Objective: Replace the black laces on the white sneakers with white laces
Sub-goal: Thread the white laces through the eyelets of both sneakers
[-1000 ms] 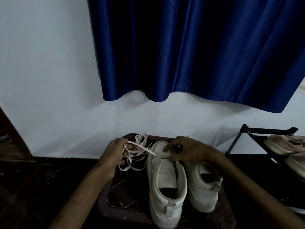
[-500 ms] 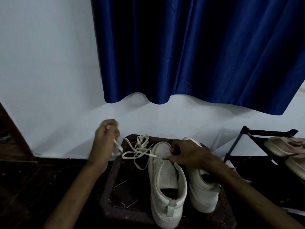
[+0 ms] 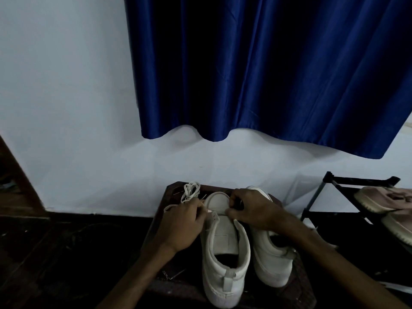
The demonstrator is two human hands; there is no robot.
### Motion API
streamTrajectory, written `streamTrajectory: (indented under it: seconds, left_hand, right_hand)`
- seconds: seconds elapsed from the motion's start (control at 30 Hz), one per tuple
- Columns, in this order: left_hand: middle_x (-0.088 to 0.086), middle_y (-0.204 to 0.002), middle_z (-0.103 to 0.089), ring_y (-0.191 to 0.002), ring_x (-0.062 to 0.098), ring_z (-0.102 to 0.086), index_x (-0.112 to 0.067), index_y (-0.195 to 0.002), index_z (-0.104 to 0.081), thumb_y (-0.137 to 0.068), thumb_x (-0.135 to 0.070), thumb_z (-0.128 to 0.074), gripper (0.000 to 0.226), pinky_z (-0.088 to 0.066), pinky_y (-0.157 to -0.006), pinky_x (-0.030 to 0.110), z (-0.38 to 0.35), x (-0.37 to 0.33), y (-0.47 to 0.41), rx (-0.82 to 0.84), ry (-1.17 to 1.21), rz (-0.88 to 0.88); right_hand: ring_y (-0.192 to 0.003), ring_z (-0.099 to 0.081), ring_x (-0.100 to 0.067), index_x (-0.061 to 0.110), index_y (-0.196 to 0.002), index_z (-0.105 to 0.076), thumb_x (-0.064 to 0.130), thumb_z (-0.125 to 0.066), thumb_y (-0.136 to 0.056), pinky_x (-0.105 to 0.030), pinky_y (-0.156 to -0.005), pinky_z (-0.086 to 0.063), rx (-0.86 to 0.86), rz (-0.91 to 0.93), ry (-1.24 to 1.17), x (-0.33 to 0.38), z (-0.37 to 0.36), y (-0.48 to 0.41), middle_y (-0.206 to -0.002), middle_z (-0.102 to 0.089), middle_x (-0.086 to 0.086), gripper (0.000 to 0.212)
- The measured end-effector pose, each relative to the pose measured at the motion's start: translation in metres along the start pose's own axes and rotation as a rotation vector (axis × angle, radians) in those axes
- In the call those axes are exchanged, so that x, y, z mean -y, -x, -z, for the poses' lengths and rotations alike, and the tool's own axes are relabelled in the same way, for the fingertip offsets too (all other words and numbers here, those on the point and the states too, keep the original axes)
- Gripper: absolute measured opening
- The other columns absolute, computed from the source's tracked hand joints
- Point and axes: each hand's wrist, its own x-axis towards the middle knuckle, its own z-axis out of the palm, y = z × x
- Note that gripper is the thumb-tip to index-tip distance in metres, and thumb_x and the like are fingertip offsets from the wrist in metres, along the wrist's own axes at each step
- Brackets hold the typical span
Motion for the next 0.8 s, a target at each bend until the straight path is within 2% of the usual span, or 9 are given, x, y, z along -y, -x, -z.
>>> streamTrajectory:
  seconds: [0.13, 0.2, 0.27, 0.37, 0.47, 0.53, 0.63, 0.73, 0.8]
  left_hand:
    - [0.011, -0.11, -0.067, -0.104, 0.032, -0.061, -0.017, -0.098, -0.049, -0.103, -0.038, -0.036, 0.026, -0.043, -0.078, 0.038, -0.012, 0.005, 0.009, 0.188, 0.227, 0.151]
    - [0.01, -0.108, -0.067, -0.101, 0.029, -0.061, -0.018, -0.095, -0.049, -0.103, -0.038, -0.038, 0.024, -0.043, -0.078, 0.037, -0.016, 0.006, 0.012, 0.198, 0.266, 0.144]
    - [0.009, -0.106, -0.067, -0.1, 0.027, -0.062, -0.017, -0.098, -0.051, -0.103, -0.038, -0.038, 0.025, -0.044, -0.079, 0.037, -0.019, 0.005, 0.013, 0.181, 0.274, 0.134]
    - [0.009, -0.105, -0.068, -0.099, 0.028, -0.062, -0.014, -0.102, -0.052, -0.103, -0.039, -0.038, 0.029, -0.046, -0.081, 0.039, -0.019, 0.004, 0.013, 0.181, 0.255, 0.131]
    - [0.009, -0.106, -0.067, -0.1, 0.028, -0.062, -0.015, -0.102, -0.051, -0.103, -0.039, -0.037, 0.029, -0.047, -0.082, 0.04, -0.019, 0.004, 0.014, 0.185, 0.25, 0.123]
    - [0.01, -0.107, -0.067, -0.101, 0.029, -0.062, -0.015, -0.101, -0.048, -0.104, -0.039, -0.035, 0.027, -0.047, -0.082, 0.04, -0.019, 0.003, 0.014, 0.178, 0.226, 0.117]
    - [0.012, -0.112, -0.066, -0.105, 0.032, -0.061, -0.014, -0.107, -0.046, -0.104, -0.039, -0.032, 0.029, -0.047, -0.085, 0.042, -0.019, 0.002, 0.015, 0.173, 0.197, 0.128]
    - [0.011, -0.122, -0.063, -0.112, 0.032, -0.06, -0.014, -0.119, -0.045, -0.104, -0.031, -0.032, 0.027, -0.047, -0.09, 0.042, -0.02, 0.004, 0.017, 0.194, 0.097, 0.124]
    - [0.009, -0.126, -0.061, -0.115, 0.031, -0.059, -0.016, -0.125, -0.043, -0.102, -0.028, -0.033, 0.028, -0.047, -0.093, 0.042, -0.02, 0.002, 0.017, 0.189, 0.057, 0.118]
  right_hand:
    - [-0.065, -0.052, -0.004, 0.017, -0.091, -0.062, 0.014, -0.06, -0.09, -0.005, -0.058, -0.035, 0.06, 0.025, -0.011, -0.008, -0.001, -0.002, -0.073, -0.059, 0.014, 0.004]
    - [-0.071, -0.058, -0.003, 0.023, -0.089, -0.062, 0.006, -0.064, -0.081, -0.01, -0.064, -0.043, 0.112, 0.016, -0.034, -0.015, 0.001, -0.002, -0.082, -0.066, 0.009, 0.02]
    - [-0.077, -0.062, -0.012, 0.023, -0.088, -0.061, 0.01, -0.069, -0.075, -0.026, -0.07, -0.051, 0.128, 0.002, 0.032, -0.012, 0.0, -0.006, -0.085, -0.068, 0.005, 0.02]
    - [-0.078, -0.059, -0.02, 0.022, -0.084, -0.059, 0.018, -0.062, -0.076, -0.031, -0.065, -0.047, 0.106, 0.032, 0.179, -0.003, 0.0, -0.011, -0.088, -0.065, 0.001, 0.01]
    - [-0.074, -0.06, -0.022, 0.029, -0.069, -0.046, 0.029, -0.045, -0.065, -0.041, -0.065, -0.053, 0.118, 0.038, 0.148, -0.003, 0.001, -0.011, -0.077, -0.056, 0.008, 0.005]
    - [-0.071, -0.059, -0.021, 0.033, -0.064, -0.042, 0.03, -0.042, -0.063, -0.044, -0.066, -0.053, 0.126, 0.018, 0.105, -0.005, 0.003, -0.01, -0.07, -0.053, 0.011, 0.003]
    - [-0.079, -0.064, -0.018, 0.034, -0.069, -0.055, 0.023, -0.055, -0.078, -0.037, -0.075, -0.053, 0.102, -0.1, -0.153, -0.003, 0.014, -0.012, -0.078, -0.066, 0.007, 0.014]
    - [-0.059, -0.058, -0.01, 0.005, -0.075, -0.061, 0.005, -0.058, -0.088, -0.024, -0.065, -0.044, 0.183, -0.19, -0.502, 0.005, 0.03, -0.017, -0.075, -0.066, -0.017, 0.014]
    - [-0.057, -0.057, -0.012, 0.004, -0.081, -0.059, 0.01, -0.062, -0.091, -0.023, -0.064, -0.042, 0.209, -0.207, -0.63, 0.013, 0.047, -0.021, -0.072, -0.064, -0.016, 0.012]
